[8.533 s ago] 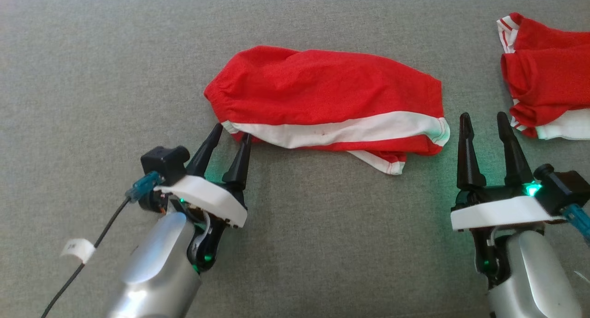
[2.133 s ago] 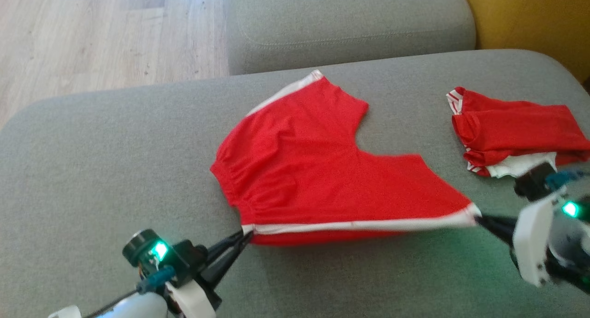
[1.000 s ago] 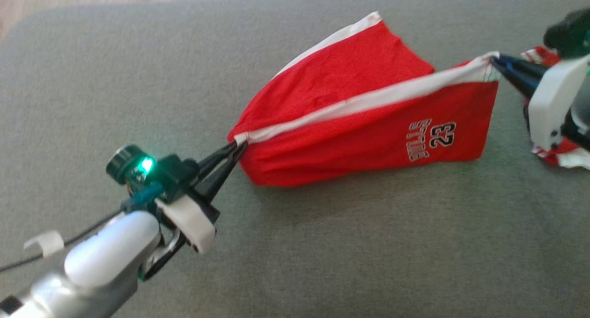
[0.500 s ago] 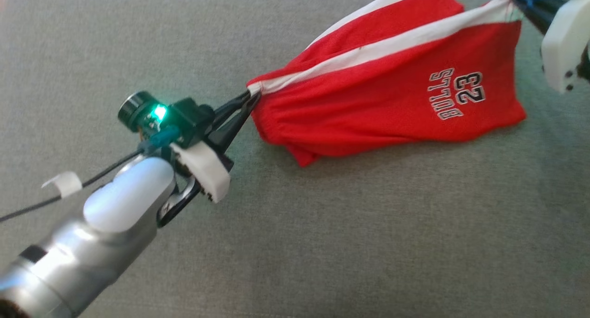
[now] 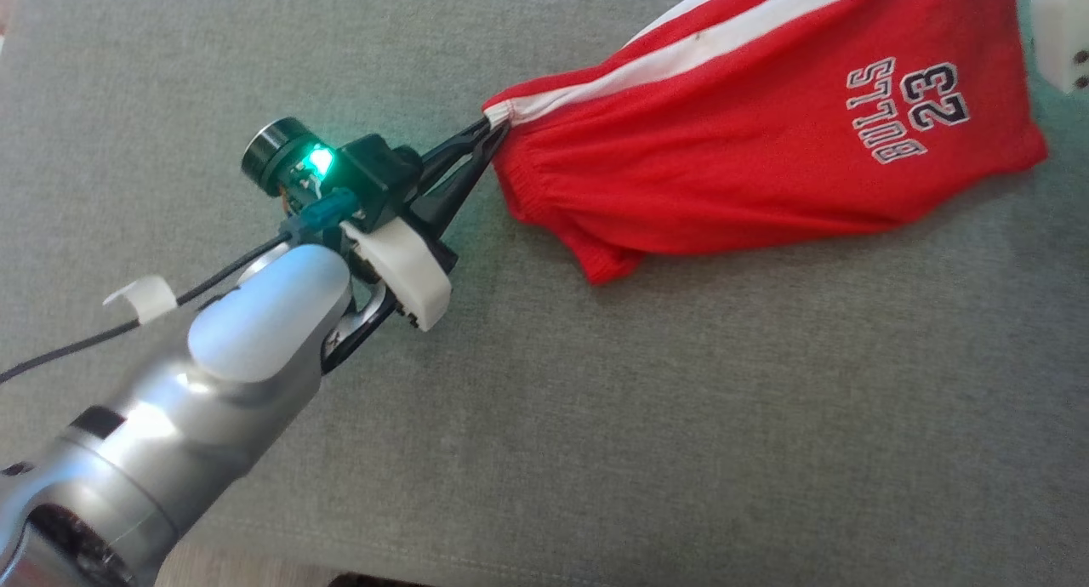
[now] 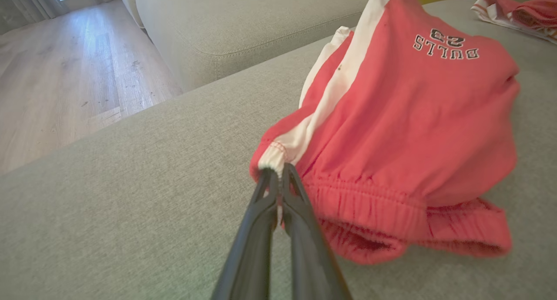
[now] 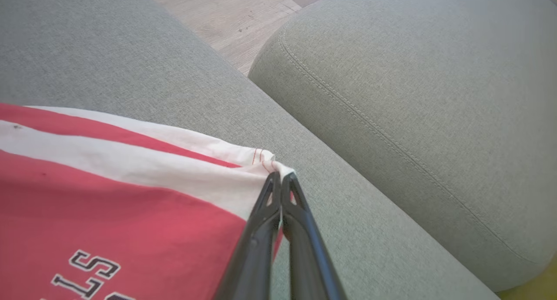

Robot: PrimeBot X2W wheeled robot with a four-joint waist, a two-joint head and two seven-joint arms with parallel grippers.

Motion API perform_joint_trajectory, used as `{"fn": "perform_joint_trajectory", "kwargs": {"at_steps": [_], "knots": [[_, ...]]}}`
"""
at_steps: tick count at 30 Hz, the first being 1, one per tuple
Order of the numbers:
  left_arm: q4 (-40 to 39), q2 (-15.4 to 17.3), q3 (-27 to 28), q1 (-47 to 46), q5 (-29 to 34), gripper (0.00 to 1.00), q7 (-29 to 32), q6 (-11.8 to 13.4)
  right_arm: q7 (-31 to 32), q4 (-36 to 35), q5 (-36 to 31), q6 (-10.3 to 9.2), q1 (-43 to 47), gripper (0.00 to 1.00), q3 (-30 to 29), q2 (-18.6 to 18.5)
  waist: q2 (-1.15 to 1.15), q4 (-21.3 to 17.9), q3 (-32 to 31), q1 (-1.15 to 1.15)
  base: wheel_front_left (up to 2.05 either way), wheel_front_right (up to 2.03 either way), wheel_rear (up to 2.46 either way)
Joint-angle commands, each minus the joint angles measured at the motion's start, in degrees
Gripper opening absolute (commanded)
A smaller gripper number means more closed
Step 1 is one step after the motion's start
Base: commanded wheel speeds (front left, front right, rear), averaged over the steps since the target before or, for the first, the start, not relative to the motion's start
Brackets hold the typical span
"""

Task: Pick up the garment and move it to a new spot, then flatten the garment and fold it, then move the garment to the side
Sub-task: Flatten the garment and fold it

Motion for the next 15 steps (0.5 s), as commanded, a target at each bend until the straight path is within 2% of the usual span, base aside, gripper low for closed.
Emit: {"fn": "perform_joint_trajectory", "kwargs": {"at_steps": [1,8,9,10,11,12,15], "knots": [[-0.1,1.2,1.7,-2.9,0.2,0.0,-0.6,-0.4,-1.0,0.0,0.3,-0.05,-1.5,0.0,0.2,0.0,0.0,0.8,0.9,-0.01,0.0,0.0,0.0],[3.1,-0.9,1.6,-5.0,0.1,0.0,-2.0,-0.8,-4.0,4.3,0.7,-0.05,-5.7,0.0,3.7,0.9,0.0,2.2,3.0,-0.01,0.0,0.0,0.0],[3.5,-1.1,1.5,-5.1,0.1,0.0,-2.0,-0.8,-4.7,4.6,0.8,-0.05,-6.0,0.94,4.1,1.1,0.0,2.2,3.1,-0.01,0.0,0.0,0.0],[3.9,-1.3,1.4,-5.3,0.0,0.0,-2.1,-0.9,-5.3,5.3,0.8,-0.05,-6.4,1.0,4.4,1.3,0.0,2.2,3.2,-0.01,0.0,0.0,0.0],[4.3,-1.5,1.4,-5.4,0.0,0.46,-2.2,-0.9,-5.5,6.0,1.3,-0.05,-6.5,1.0,4.8,1.6,0.0,2.2,3.2,-0.01,0.0,0.0,0.0],[4.7,-1.6,1.4,-5.5,0.0,1.0,-2.3,-0.9,-5.5,6.5,1.7,-0.05,-6.5,1.0,5.2,2.0,0.0,2.1,3.2,-0.01,0.0,0.0,0.0],[5.9,-1.7,1.5,-5.5,0.0,1.0,-2.6,-1.0,-6.5,7.7,2.3,-0.05,-6.9,1.0,6.3,2.6,0.0,1.5,2.7,-0.01,0.0,0.0,0.0]]}}
